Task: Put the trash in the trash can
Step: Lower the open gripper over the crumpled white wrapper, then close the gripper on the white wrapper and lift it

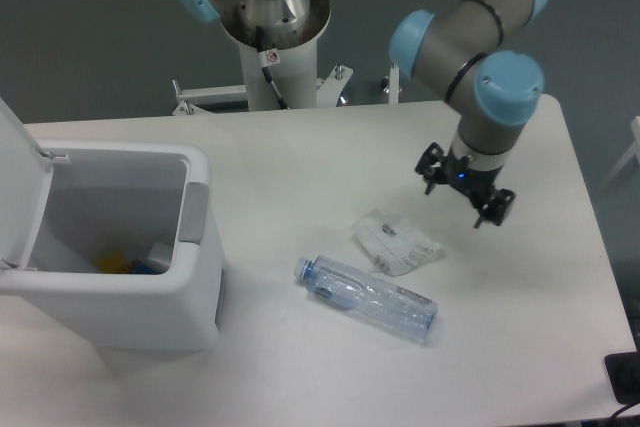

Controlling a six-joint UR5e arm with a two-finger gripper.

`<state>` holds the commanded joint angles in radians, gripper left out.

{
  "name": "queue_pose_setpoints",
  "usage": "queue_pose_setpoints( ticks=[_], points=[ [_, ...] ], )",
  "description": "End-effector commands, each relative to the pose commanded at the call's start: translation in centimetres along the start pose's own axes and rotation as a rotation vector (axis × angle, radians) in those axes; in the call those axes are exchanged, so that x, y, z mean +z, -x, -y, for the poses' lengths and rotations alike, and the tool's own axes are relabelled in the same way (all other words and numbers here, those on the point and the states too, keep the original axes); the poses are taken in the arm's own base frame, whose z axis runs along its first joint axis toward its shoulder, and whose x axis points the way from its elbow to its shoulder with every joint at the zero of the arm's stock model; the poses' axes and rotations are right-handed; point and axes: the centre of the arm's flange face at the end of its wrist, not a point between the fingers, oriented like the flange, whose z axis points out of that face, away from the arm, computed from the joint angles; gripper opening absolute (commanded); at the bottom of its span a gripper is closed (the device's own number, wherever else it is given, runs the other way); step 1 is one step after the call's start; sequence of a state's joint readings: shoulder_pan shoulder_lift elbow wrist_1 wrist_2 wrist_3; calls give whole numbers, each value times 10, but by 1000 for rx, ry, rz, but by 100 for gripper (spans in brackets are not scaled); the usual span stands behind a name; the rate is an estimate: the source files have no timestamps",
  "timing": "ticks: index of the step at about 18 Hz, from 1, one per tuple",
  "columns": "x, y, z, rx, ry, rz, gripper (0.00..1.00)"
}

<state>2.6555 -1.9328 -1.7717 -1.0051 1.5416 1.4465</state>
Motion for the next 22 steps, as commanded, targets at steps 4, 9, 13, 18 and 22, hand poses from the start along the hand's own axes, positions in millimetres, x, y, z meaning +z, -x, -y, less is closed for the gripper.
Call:
queue_pose_setpoints(
  ticks=[4,9,13,18,22],
  points=[
    [13,-8,12,37,-7,50,100],
    [25,-29,29,79,0,23,100],
    [26,-28,33,73,-2,23,80],
    [19,-22,37,-20,-9,37,8],
    [8,-16,37,-47,-15,59,0]
  ],
)
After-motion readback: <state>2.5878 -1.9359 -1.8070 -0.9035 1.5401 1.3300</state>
